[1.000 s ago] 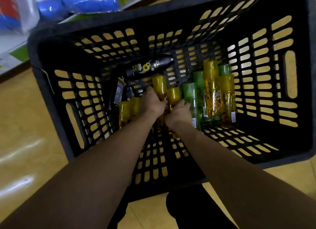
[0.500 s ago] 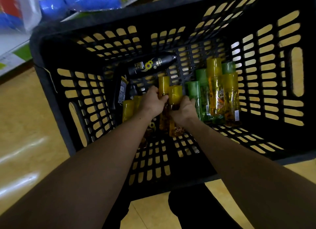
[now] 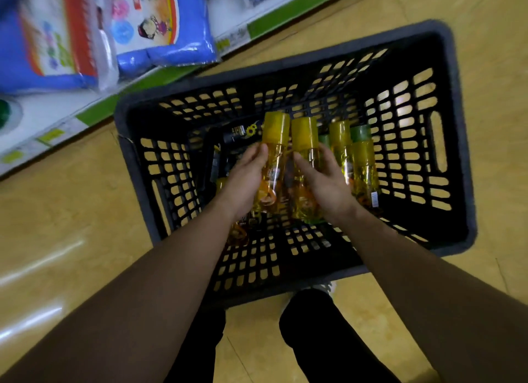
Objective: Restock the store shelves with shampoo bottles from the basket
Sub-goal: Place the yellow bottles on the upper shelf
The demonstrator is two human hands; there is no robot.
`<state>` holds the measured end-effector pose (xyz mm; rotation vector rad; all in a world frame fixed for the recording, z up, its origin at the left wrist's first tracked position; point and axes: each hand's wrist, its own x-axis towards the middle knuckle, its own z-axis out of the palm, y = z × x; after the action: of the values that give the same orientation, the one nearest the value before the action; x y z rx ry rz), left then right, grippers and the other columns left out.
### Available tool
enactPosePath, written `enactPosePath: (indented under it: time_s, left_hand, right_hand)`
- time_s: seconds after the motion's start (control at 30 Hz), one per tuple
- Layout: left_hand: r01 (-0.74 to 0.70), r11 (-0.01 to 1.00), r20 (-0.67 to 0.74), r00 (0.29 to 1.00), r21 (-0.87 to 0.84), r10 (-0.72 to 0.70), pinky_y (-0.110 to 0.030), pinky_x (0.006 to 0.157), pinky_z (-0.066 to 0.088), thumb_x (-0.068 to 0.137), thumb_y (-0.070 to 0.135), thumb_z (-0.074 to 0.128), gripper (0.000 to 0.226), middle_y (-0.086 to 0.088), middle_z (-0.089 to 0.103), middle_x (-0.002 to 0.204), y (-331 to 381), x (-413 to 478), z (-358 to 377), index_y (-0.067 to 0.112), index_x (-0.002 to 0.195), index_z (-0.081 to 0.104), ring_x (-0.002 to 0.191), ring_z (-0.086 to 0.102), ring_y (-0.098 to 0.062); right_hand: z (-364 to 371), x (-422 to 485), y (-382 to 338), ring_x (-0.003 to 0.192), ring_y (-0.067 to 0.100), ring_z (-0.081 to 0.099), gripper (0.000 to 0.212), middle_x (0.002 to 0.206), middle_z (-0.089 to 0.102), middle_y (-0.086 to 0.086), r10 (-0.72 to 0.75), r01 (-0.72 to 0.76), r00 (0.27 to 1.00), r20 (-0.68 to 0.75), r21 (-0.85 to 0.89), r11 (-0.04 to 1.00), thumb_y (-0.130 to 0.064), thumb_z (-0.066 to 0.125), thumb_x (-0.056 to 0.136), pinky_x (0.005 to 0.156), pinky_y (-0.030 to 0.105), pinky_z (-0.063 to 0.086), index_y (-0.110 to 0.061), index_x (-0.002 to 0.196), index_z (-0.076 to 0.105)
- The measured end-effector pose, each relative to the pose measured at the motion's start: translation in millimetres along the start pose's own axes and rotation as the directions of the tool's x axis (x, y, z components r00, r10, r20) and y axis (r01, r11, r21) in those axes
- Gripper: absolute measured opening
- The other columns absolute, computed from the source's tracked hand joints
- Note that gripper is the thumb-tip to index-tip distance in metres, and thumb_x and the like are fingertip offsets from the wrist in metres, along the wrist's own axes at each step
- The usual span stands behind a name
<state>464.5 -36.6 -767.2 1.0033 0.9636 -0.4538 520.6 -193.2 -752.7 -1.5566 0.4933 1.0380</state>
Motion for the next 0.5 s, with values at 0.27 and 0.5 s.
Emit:
enactPosePath:
  time_s: [0.27, 0.5]
  left_hand:
    - [-0.085, 0.980, 0.012, 0.996, -0.177, 0.089, -0.056, 0.110, 0.037, 0.093, 0.055, 0.050, 0.059, -0.003, 0.054, 0.144, 81, -88, 6, 0.031, 0.146, 0.038, 0.134, 0.050, -0.024]
    - [-0.258, 0.943, 0.032, 0.962, -0.210, 0.271, -0.054, 0.116, 0.032, 0.097, 0.051, 0.052, 0.057, -0.003, 0.055, 0.145, 167, -189, 9, 0.023, 0.146, 0.047, 0.138, 0.047, -0.024]
  right_hand:
    - [17, -87, -81, 0.133, 0.034, 0.052, 0.053, 0.144, 0.056, 0.011, -0.011, -0.028, 0.984, 0.180, 0.213, 0.977, -0.049, 0.046, 0.101, 0.110, 0.065, 0.036, -0.026, 0.149, 0.042]
    - [45, -177, -178, 0.108, 0.035, 0.067, 0.044, 0.110, 0.073, 0.015, -0.102, 0.040, 0.963, 0.249, 0.242, 0.969, -0.029, 0.033, 0.108, 0.096, 0.050, 0.052, -0.005, 0.128, 0.063]
